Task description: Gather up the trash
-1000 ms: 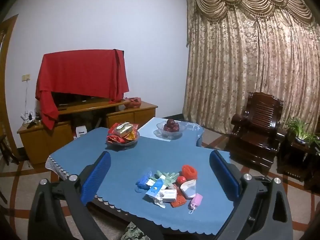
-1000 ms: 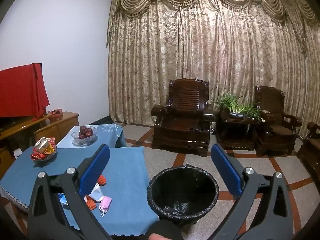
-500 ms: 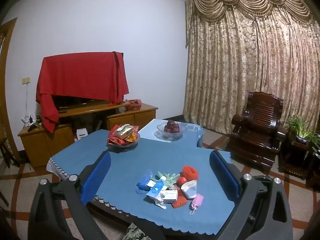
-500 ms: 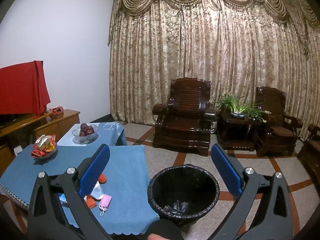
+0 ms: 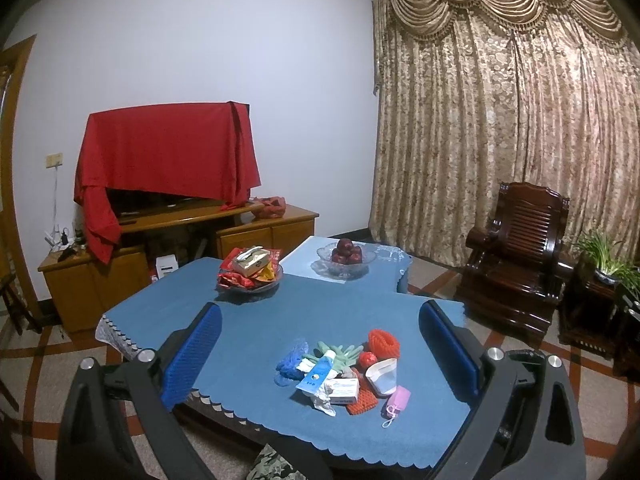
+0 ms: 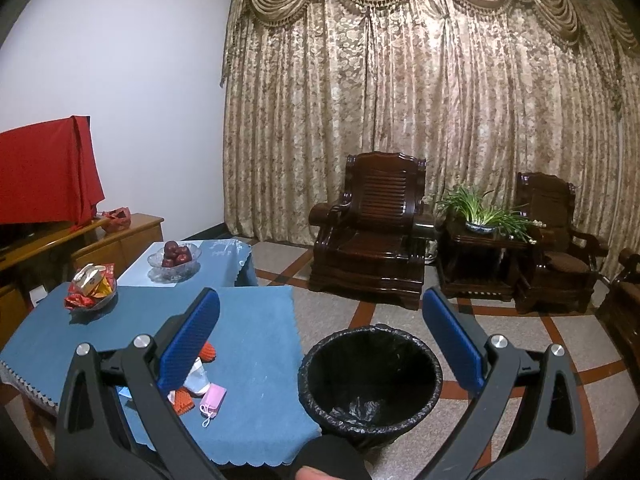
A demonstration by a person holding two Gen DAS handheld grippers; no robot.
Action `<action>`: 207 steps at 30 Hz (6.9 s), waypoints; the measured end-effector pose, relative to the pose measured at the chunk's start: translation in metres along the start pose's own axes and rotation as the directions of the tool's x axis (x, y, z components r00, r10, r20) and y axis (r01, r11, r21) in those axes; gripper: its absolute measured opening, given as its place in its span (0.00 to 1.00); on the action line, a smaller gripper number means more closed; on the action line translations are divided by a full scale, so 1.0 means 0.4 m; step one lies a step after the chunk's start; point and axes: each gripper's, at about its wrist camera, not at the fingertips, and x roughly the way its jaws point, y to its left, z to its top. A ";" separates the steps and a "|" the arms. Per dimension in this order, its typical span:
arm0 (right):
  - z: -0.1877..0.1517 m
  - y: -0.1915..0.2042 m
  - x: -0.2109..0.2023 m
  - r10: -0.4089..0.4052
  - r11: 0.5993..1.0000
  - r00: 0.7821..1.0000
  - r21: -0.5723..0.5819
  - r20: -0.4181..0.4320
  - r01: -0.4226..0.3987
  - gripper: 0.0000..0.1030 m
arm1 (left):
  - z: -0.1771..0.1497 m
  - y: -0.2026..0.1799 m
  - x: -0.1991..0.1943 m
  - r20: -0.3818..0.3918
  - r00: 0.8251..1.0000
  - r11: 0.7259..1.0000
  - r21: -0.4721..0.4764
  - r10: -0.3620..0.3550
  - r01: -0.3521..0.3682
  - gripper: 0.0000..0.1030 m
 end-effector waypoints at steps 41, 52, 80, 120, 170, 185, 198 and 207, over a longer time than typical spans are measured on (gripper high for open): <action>-0.012 0.038 0.009 0.010 0.999 1.000 -0.032 -0.013 -0.011 0.95 | 0.007 0.017 -0.001 -0.008 1.000 1.000 -0.012 0.017 -0.017 0.94; -0.013 0.041 0.010 0.010 0.999 1.000 -0.031 -0.013 -0.010 0.95 | 0.007 0.017 0.000 -0.009 1.000 1.000 -0.013 0.018 -0.018 0.94; -0.231 0.295 0.320 0.170 0.954 0.907 -0.167 -0.386 -0.250 0.84 | -0.214 0.139 0.336 -0.340 0.938 0.998 0.000 0.062 -0.066 0.94; -0.667 0.537 0.870 0.271 0.891 0.550 -0.011 -0.790 -0.454 0.37 | -0.531 0.068 0.950 -0.642 0.765 0.992 0.065 -0.044 0.112 0.82; -0.636 0.522 0.852 0.313 0.882 0.568 0.012 -0.761 -0.471 0.03 | -0.441 0.084 0.899 -0.553 0.827 0.994 -0.032 -0.101 0.100 0.03; -0.634 0.501 0.856 0.315 0.887 0.572 0.020 -0.758 -0.461 0.03 | -0.481 0.089 0.935 -0.588 0.804 0.995 -0.032 -0.091 0.089 0.04; -0.650 0.505 0.861 0.302 0.888 0.562 0.012 -0.770 -0.460 0.02 | -0.473 0.089 0.946 -0.573 0.815 0.996 -0.018 -0.086 0.092 0.02; -0.586 0.480 0.840 0.310 0.896 0.604 0.013 -0.734 -0.444 0.02 | -0.409 0.069 0.885 -0.526 0.845 0.994 -0.021 -0.099 0.103 0.02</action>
